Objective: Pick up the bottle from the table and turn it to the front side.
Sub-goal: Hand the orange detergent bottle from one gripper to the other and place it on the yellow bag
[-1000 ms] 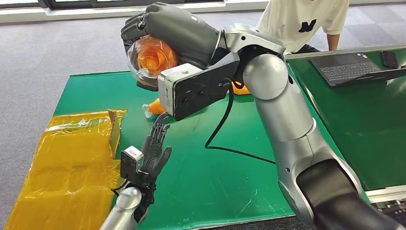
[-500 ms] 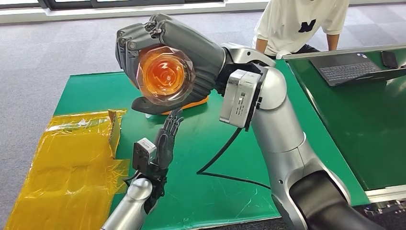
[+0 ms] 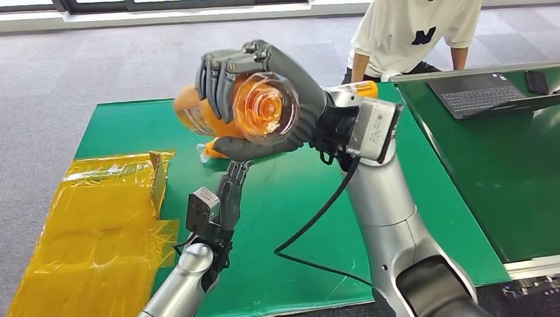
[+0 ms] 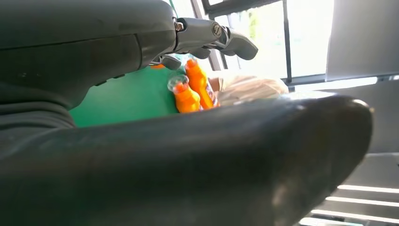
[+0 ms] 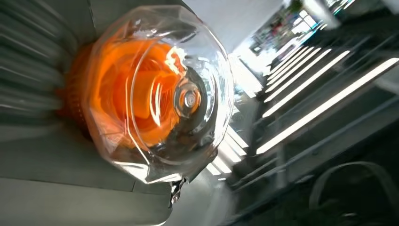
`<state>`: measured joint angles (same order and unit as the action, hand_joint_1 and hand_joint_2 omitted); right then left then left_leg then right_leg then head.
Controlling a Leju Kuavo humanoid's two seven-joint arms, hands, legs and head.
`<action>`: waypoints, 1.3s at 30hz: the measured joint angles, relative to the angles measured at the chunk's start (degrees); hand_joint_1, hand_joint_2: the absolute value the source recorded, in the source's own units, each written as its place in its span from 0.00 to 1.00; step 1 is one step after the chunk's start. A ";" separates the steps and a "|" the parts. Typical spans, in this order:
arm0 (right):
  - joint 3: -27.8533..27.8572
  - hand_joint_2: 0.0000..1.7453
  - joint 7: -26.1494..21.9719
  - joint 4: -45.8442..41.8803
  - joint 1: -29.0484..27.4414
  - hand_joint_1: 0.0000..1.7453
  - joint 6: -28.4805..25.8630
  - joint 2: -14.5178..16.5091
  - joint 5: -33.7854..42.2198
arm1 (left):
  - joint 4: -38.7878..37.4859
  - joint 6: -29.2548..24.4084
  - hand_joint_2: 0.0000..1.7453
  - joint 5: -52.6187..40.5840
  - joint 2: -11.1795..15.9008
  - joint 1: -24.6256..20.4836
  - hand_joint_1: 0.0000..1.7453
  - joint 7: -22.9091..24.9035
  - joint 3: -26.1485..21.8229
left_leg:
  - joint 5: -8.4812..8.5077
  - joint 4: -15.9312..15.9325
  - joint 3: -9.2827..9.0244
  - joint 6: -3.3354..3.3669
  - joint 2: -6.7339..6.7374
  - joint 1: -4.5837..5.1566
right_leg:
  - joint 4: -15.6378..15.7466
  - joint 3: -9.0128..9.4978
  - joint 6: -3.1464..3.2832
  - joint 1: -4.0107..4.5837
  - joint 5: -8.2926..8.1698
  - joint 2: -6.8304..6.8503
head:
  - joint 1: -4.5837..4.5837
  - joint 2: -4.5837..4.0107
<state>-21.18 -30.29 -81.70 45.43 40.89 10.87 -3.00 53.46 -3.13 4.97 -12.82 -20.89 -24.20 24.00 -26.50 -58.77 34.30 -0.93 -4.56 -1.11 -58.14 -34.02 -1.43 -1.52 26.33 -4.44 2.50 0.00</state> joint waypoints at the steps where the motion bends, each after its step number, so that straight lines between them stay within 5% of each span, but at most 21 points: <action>1: 0.44 1.00 0.17 0.01 -1.73 1.00 0.00 0.04 -0.50 | 0.13 -0.52 0.00 -0.21 0.01 0.18 0.00 0.01 0.00 | 0.00 0.00 0.03 0.00 0.00 0.00 | 0.00 -0.03 0.00 -0.01 0.00 0.00 | 0.01 0.00; 16: 1.81 1.00 10.56 -0.62 -7.47 1.00 0.00 1.66 -9.17 | 2.49 -8.93 0.00 -6.28 0.03 2.84 0.00 0.95 -0.85 | 0.00 0.01 0.12 -0.02 0.04 0.00 | -0.01 -0.19 0.01 0.01 0.00 -0.04 | 0.01 0.00; 39: 1.65 1.00 14.43 -1.78 -8.14 1.00 0.00 2.96 -12.17 | 0.55 -13.98 0.00 -8.77 -0.70 1.74 0.00 1.92 -1.22 | 0.00 0.01 0.12 -0.02 0.11 0.00 | -0.01 -0.21 0.01 0.01 -0.01 -0.09 | 0.01 0.00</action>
<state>-19.53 -15.86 -83.47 37.29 40.89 13.83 -15.17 54.01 -17.11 -3.80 -13.52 -19.14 -22.28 22.77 -26.50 -58.77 34.42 -0.95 -4.45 -1.11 -58.15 -34.23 -1.42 -1.51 26.32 -4.53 2.51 0.00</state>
